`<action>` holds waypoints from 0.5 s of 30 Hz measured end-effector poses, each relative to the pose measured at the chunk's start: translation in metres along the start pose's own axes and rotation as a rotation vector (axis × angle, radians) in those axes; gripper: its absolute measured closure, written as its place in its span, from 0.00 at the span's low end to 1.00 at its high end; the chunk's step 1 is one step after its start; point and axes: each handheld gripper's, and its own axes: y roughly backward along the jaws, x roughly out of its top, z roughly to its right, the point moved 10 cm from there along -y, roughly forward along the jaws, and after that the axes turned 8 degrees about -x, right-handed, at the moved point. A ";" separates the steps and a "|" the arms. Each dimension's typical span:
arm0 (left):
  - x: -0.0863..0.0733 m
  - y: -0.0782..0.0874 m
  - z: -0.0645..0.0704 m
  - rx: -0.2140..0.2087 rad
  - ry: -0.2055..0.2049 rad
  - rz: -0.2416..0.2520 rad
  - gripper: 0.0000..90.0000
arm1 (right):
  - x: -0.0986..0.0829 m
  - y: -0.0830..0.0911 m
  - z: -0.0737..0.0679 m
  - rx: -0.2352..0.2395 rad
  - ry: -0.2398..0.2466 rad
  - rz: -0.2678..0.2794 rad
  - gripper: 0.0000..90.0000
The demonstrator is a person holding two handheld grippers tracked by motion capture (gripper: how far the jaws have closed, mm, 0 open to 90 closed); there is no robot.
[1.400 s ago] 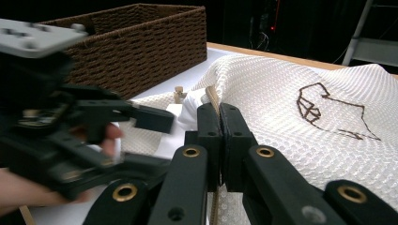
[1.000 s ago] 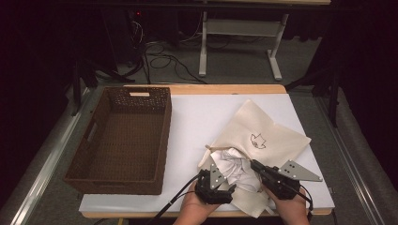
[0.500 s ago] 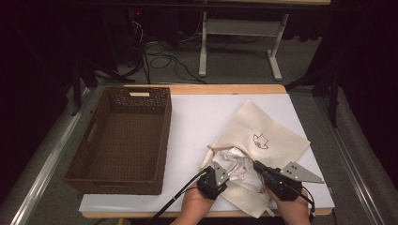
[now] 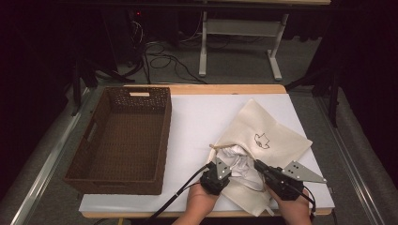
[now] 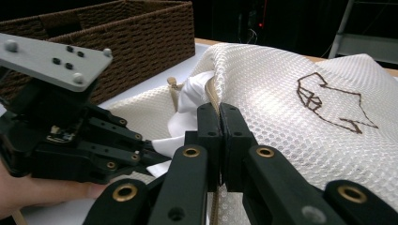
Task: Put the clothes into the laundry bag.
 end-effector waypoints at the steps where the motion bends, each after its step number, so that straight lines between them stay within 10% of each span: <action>1: 0.002 -0.002 0.000 -0.001 0.004 0.001 0.94 | 0.000 0.000 0.001 -0.001 -0.007 -0.001 1.00; 15: -0.003 0.005 0.005 -0.009 0.007 0.014 0.94 | 0.008 0.001 -0.005 0.038 -0.028 0.025 1.00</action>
